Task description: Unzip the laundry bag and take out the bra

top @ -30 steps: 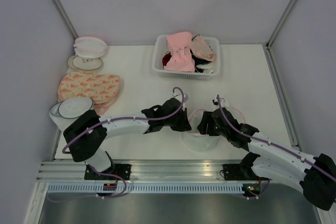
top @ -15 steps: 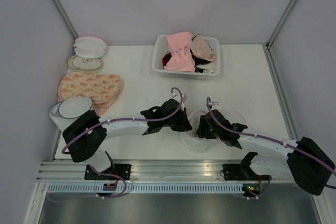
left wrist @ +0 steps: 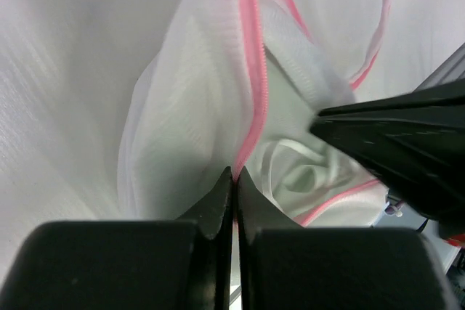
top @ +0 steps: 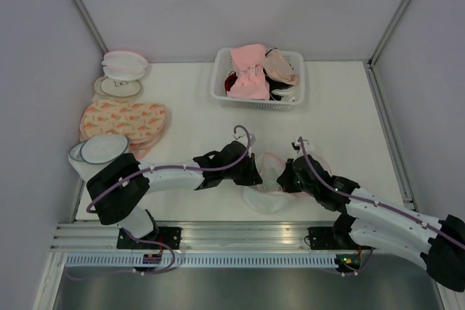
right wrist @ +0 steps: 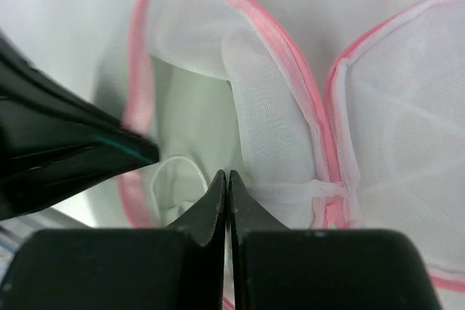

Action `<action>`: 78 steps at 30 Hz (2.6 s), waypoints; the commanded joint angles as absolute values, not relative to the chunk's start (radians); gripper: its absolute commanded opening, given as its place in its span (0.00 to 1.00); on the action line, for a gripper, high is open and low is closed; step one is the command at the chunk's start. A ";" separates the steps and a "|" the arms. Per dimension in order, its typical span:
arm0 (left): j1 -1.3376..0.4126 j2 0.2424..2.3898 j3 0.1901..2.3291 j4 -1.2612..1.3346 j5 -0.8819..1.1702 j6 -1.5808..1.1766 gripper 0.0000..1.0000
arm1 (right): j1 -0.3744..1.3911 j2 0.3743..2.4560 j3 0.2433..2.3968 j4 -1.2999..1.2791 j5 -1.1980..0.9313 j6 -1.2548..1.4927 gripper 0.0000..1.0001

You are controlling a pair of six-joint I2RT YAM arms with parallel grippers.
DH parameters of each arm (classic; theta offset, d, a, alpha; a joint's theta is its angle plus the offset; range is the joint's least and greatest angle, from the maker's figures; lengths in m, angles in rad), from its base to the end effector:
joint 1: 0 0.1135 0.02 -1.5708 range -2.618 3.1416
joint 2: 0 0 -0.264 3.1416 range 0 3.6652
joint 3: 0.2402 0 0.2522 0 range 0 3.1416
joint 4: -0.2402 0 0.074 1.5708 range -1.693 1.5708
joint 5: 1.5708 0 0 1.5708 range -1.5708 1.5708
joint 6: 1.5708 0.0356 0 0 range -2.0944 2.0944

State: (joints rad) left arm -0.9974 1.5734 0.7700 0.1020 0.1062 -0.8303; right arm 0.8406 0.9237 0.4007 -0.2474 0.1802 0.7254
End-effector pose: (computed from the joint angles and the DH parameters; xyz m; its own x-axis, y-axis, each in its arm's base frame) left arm 0.1691 -0.2688 0.1723 -0.8852 0.0178 -0.4649 0.3348 0.7182 -0.6100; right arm 0.1257 0.1308 0.1778 -0.7769 0.1107 -0.6198 -0.1761 0.9069 0.3827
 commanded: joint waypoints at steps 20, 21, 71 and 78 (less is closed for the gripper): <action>-1.005 1.520 0.736 0.126 0.084 -0.862 0.02 | 0.844 0.378 0.364 -0.218 0.017 0.729 0.00; -1.003 1.522 0.736 0.127 0.084 -0.862 0.02 | 0.844 0.365 0.367 -0.225 0.021 0.736 0.00; -1.003 1.497 0.709 0.144 0.137 -0.871 0.02 | 0.844 0.764 1.124 -0.115 0.549 0.318 0.00; -1.003 1.415 0.661 0.097 0.114 -0.861 0.02 | 0.839 1.039 1.351 -0.101 0.653 0.109 0.00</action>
State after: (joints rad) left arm -0.9993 1.4719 0.6891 0.1219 0.1326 -0.8707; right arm 0.8406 0.9531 1.2522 -0.0959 0.5709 0.2451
